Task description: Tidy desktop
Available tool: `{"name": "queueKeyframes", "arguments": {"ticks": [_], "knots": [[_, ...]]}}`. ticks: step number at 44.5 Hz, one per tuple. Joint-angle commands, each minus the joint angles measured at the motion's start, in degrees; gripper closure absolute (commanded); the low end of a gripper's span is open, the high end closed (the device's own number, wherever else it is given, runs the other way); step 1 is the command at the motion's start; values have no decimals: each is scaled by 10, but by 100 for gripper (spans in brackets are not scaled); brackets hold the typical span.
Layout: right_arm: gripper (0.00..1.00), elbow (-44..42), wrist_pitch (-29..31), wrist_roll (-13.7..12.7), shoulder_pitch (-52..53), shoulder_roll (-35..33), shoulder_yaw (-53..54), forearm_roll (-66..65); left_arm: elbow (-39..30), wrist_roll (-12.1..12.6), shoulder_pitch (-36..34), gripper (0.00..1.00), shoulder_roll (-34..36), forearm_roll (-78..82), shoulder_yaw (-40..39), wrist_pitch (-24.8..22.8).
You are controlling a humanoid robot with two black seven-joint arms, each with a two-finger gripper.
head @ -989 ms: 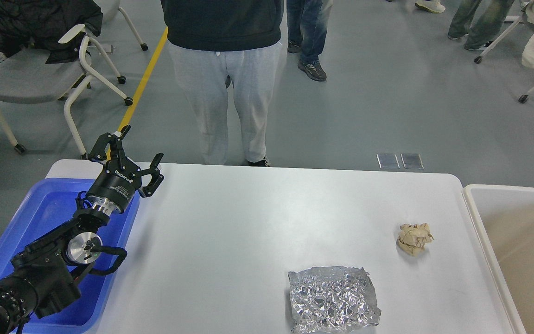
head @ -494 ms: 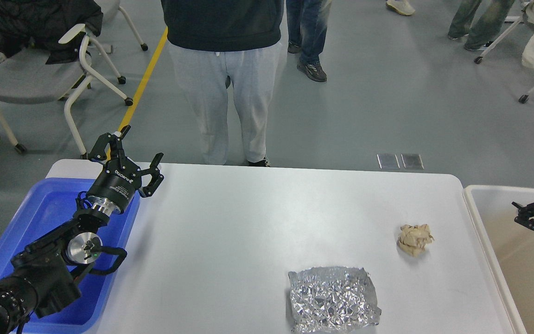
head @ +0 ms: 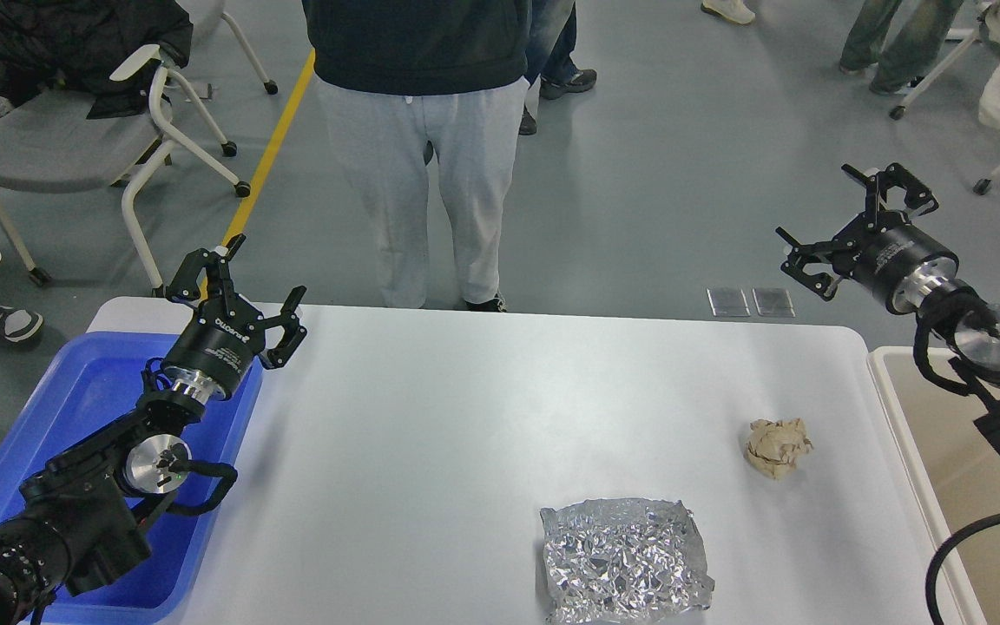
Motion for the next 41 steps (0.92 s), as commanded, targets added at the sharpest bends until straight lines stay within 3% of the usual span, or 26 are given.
{"name": "queueKeyframes", "arguments": {"ticks": [1, 18, 41], "knots": [[0, 24, 8, 1, -8, 71, 28, 1, 0, 0, 0, 0, 0, 0, 0, 0], [0, 21, 132, 1, -93, 104, 31, 1, 0, 0, 0, 0, 0, 0, 0, 0], [0, 13, 136, 1, -120, 120, 26, -6, 0, 0, 0, 0, 0, 0, 0, 0]]}}
